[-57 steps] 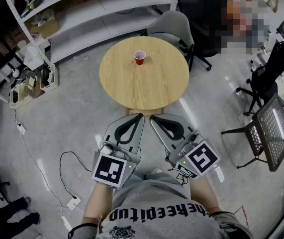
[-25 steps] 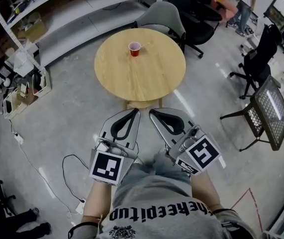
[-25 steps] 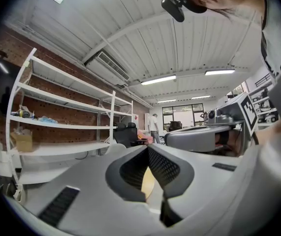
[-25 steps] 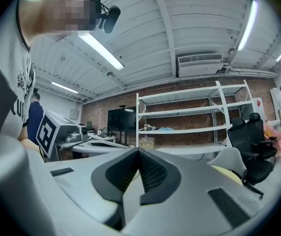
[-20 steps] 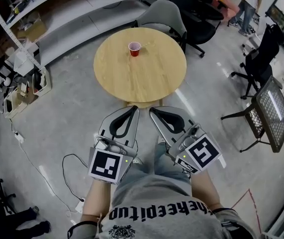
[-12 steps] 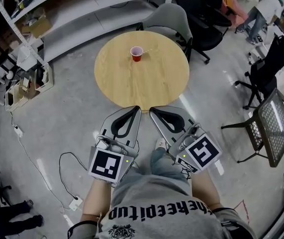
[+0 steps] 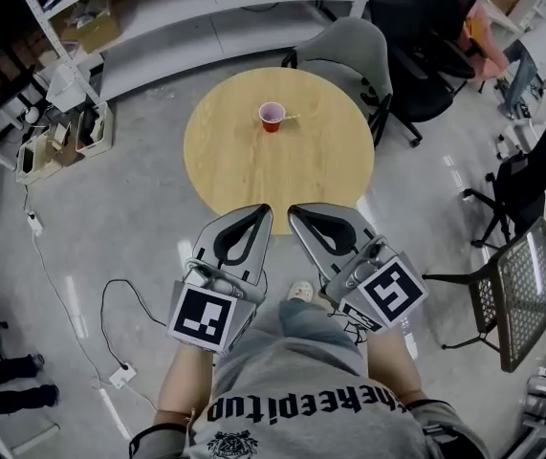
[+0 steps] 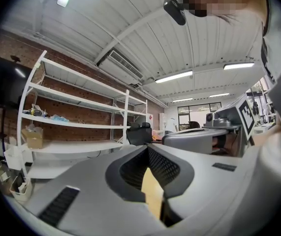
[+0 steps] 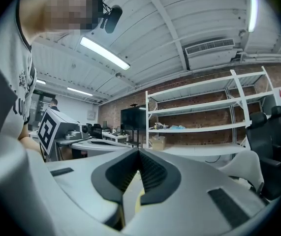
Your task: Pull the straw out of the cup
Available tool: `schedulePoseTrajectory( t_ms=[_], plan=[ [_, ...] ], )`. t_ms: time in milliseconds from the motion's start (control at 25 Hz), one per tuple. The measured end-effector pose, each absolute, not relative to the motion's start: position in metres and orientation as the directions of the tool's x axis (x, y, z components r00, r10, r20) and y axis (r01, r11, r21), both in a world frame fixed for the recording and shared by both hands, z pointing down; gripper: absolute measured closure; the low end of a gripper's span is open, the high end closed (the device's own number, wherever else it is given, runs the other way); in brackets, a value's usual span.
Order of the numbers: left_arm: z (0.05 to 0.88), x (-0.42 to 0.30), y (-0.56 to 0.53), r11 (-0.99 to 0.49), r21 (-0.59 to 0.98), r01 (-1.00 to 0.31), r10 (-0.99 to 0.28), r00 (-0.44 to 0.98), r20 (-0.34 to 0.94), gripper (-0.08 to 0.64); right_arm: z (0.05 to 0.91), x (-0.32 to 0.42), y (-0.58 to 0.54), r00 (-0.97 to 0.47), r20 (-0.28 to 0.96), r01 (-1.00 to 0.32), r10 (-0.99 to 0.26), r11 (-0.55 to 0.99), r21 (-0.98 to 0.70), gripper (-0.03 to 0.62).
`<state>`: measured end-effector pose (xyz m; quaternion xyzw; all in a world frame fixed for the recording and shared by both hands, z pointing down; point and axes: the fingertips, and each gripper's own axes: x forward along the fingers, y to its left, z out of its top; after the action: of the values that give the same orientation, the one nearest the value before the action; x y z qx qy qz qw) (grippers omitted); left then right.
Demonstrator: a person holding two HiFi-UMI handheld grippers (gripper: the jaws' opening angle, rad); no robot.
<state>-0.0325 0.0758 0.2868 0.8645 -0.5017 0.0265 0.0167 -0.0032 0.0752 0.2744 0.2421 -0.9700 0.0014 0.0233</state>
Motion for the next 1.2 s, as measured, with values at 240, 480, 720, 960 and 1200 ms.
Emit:
schedulePoseTrajectory(
  t_ms=[240,480,720,960,1200],
  plan=[
    [0.288,-0.023,0.048,-0.445,-0.014,-0.895,-0.895,0.444,0.048,0.543,0.277,0.005,0.048,-0.909,0.043,-0.415,-0.415,0.910,0.000,0.577],
    [0.288,-0.014,0.031,-0.406,-0.026,-0.914,-0.913,0.404,0.053,0.542,0.278,0.015,0.029,-0.926,0.035,-0.376,-0.375,0.927,-0.010,0.577],
    [0.296,0.000,0.019,-0.369,0.002,-0.930,-0.923,0.366,0.118,0.541,0.284,0.024,0.016,-0.945,0.035,-0.327,-0.326,0.945,-0.026,0.577],
    [0.297,0.015,0.011,-0.342,-0.006,-0.940,-0.933,0.339,0.121,0.541,0.286,0.039,0.008,-0.955,0.024,-0.297,-0.296,0.953,-0.053,0.575],
    [0.298,0.025,0.005,-0.352,-0.043,-0.935,-0.933,0.346,0.100,0.541,0.291,0.049,0.002,-0.952,0.021,-0.307,-0.306,0.949,-0.067,0.575]
  ],
)
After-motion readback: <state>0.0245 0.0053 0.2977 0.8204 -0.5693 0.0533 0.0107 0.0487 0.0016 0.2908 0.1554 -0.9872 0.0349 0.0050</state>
